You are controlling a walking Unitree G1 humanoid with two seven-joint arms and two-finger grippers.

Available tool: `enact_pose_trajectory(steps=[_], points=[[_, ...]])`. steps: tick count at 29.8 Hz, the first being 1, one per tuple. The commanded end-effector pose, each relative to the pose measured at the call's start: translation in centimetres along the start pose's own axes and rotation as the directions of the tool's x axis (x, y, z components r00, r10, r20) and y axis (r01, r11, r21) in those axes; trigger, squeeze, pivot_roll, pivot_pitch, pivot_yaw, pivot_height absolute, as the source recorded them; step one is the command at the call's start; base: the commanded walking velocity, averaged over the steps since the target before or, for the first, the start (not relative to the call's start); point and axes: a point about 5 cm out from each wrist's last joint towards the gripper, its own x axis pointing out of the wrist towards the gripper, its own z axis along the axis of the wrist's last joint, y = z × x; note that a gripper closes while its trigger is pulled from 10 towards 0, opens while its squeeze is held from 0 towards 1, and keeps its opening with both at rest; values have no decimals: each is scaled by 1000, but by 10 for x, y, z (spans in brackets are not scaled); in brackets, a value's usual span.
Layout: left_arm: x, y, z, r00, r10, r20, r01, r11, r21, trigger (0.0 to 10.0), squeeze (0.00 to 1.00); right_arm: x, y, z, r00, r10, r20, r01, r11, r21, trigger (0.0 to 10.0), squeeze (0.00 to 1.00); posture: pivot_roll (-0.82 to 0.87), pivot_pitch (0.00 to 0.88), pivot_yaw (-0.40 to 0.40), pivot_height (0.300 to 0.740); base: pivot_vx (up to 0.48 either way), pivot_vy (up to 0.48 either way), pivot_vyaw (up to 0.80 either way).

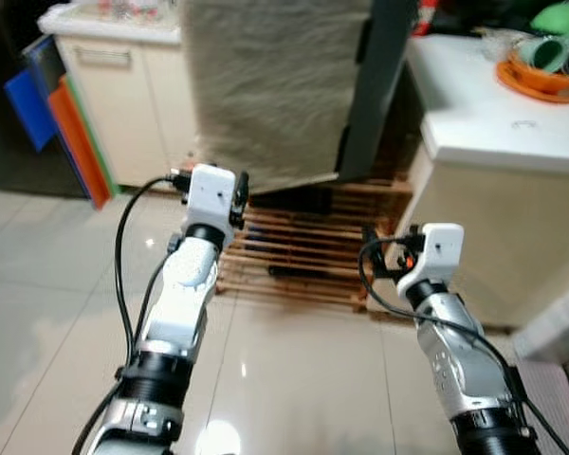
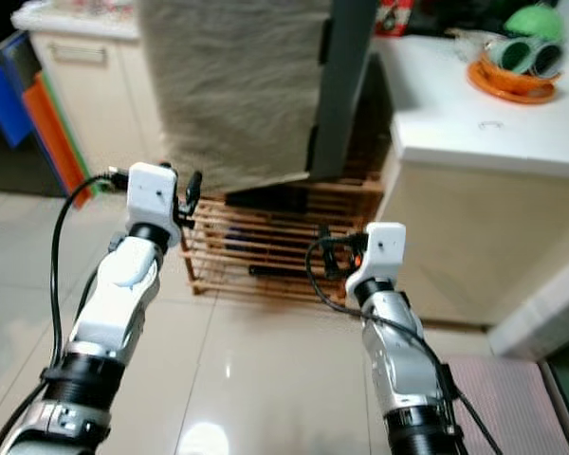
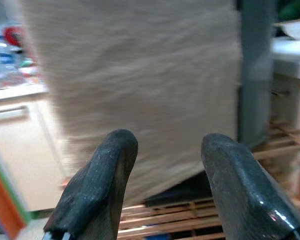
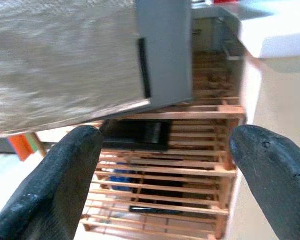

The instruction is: Restocking fridge

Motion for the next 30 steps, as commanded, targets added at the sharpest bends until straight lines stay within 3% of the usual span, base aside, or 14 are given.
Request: enact_pose_trajectory(steps=[1, 30], points=[[2, 3, -1, 1000, 4, -14, -4, 1000, 6, 10000, 0, 0, 1, 1, 1000, 3, 13, -3, 1000, 0, 10000, 0, 50, 30, 11, 740, 442, 0, 0], [10, 15, 3, 998, 55, 4, -55, 998, -17, 10000, 0, -2, 5, -2, 1000, 20, 3, -20, 1000, 10, 10000, 0, 44, 51, 11, 740, 443, 0, 0]])
